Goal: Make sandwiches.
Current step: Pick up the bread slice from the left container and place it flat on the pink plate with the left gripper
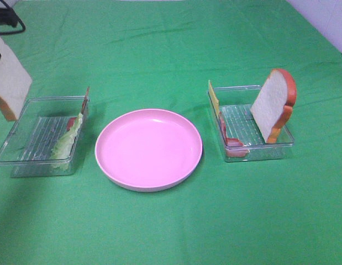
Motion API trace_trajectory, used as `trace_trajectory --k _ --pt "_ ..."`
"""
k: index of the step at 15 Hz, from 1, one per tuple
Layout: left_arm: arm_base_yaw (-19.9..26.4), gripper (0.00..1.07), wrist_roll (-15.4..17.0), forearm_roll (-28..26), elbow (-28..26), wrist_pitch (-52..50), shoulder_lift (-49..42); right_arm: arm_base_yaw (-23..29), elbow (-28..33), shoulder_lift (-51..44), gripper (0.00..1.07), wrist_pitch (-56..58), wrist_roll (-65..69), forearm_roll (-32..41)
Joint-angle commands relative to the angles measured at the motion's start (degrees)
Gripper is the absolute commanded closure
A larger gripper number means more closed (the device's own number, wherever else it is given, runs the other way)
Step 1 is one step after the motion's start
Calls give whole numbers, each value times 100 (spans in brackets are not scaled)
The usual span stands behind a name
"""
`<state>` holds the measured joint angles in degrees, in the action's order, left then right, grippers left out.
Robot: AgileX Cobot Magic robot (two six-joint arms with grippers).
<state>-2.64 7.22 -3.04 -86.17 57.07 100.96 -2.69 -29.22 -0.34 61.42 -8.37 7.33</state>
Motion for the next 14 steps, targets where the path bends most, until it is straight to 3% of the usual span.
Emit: trace_trajectory --k 1,3,6,7,8,12,14 --pt "-23 107 -23 -539 -34 235 -808 -23 23 -80 39 -57 -74 6" --pt "-23 107 -453 -1295 -34 223 -1278 -23 23 -80 39 -57 -74 6" --pt "-126 107 -1375 -2934 -23 229 -1312 -23 23 -80 39 -57 -74 6" --pt "-183 107 -1473 -3123 -23 212 -1272 -23 23 -80 39 -57 -74 11" --pt "-607 107 -1679 -3524 -23 29 -928 -23 23 -80 39 -57 -74 11" --pt "-1421 107 -1621 -3564 -23 -430 -74 -23 23 -80 39 -57 -74 11" --pt "-1799 107 -1610 -3856 -23 -665 693 -23 23 -80 39 -57 -74 11"
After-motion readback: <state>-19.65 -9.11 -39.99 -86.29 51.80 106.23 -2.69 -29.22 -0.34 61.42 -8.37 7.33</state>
